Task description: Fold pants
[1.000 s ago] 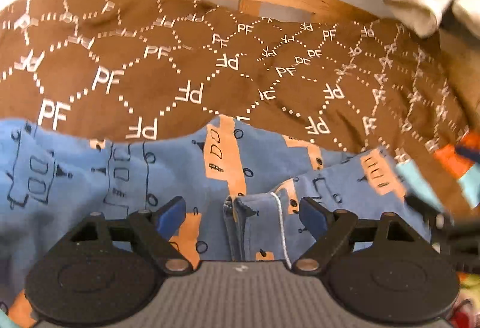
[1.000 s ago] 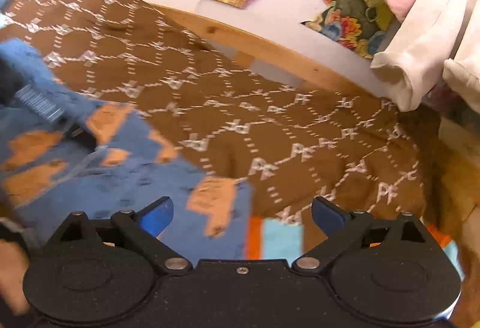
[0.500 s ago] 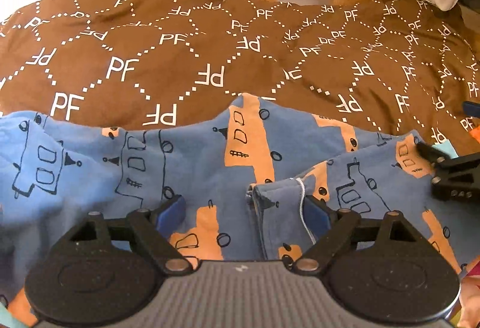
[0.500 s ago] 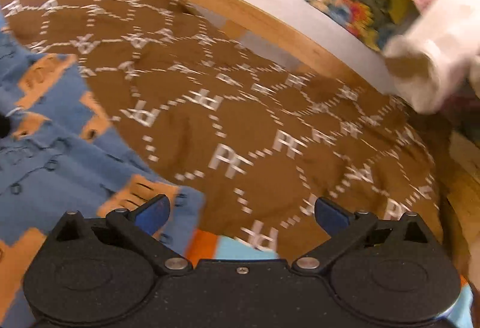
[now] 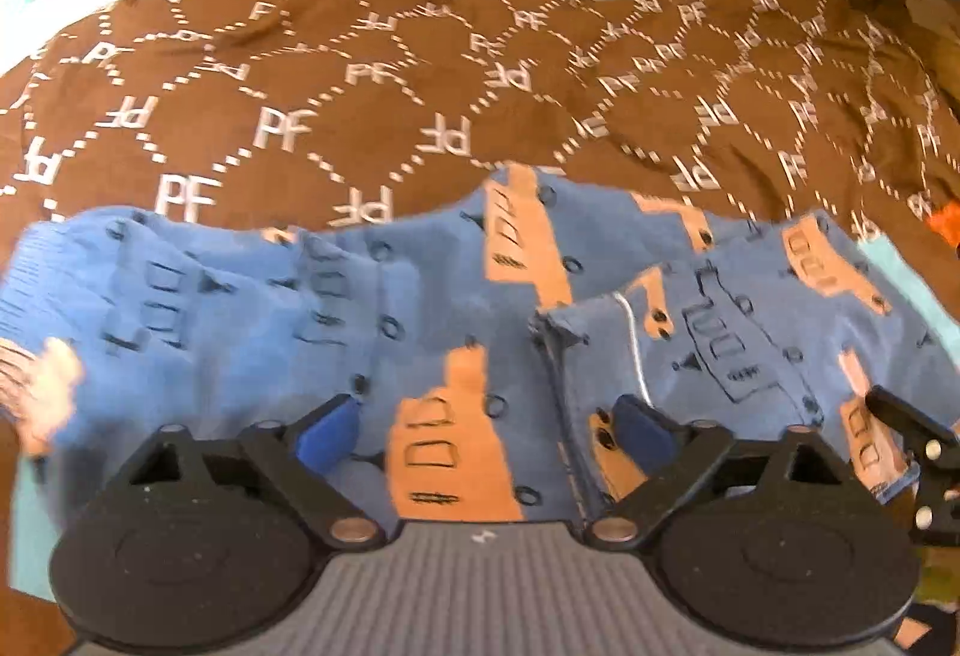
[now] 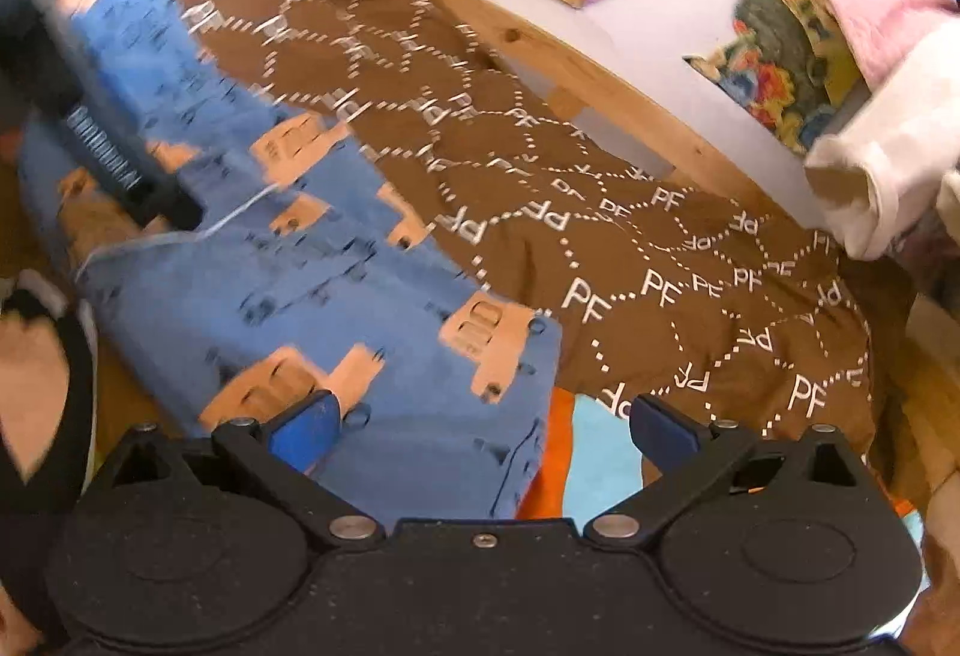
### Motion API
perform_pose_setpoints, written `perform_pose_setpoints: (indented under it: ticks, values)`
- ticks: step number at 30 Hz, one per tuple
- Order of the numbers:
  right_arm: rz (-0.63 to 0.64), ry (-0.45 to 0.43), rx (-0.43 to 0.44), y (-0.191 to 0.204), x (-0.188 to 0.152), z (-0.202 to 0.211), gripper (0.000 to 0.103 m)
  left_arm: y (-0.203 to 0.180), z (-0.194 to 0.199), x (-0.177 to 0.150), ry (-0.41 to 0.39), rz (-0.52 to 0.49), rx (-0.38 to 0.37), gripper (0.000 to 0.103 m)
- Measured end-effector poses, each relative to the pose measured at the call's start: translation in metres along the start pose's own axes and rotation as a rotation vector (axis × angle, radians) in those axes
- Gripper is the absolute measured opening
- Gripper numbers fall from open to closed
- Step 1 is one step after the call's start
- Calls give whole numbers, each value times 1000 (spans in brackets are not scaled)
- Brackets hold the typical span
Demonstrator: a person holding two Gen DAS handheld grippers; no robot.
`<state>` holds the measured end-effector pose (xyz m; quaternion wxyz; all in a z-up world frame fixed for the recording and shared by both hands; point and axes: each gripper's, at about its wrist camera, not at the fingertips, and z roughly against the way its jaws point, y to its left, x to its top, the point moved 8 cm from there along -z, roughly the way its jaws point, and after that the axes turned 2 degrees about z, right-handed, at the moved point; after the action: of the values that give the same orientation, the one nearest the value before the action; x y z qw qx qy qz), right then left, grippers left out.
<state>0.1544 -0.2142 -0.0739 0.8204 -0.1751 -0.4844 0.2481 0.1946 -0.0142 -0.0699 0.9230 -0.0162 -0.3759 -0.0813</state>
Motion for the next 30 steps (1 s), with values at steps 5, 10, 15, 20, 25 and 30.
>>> perform_pose_setpoints:
  ticks: [5,10,15,20,25,30]
  values:
    - [-110,-47,93,-9,27,-7,102,39,43,7,-8,71,21,101]
    - [-118,-73,224,19,60,-23,102,85,75,-11,-2,122,48,102]
    - [-69,-42,323,52,83,-47,102,125,84,-21,-111,255,64,95]
    - [-37,10,341,68,83,-78,102,138,76,-1,-211,326,43,90]
    - [-118,-4,318,57,85,-61,102,170,64,2,-223,544,2,84]
    - [-161,-22,292,46,71,-27,102,172,57,2,-230,556,13,84]
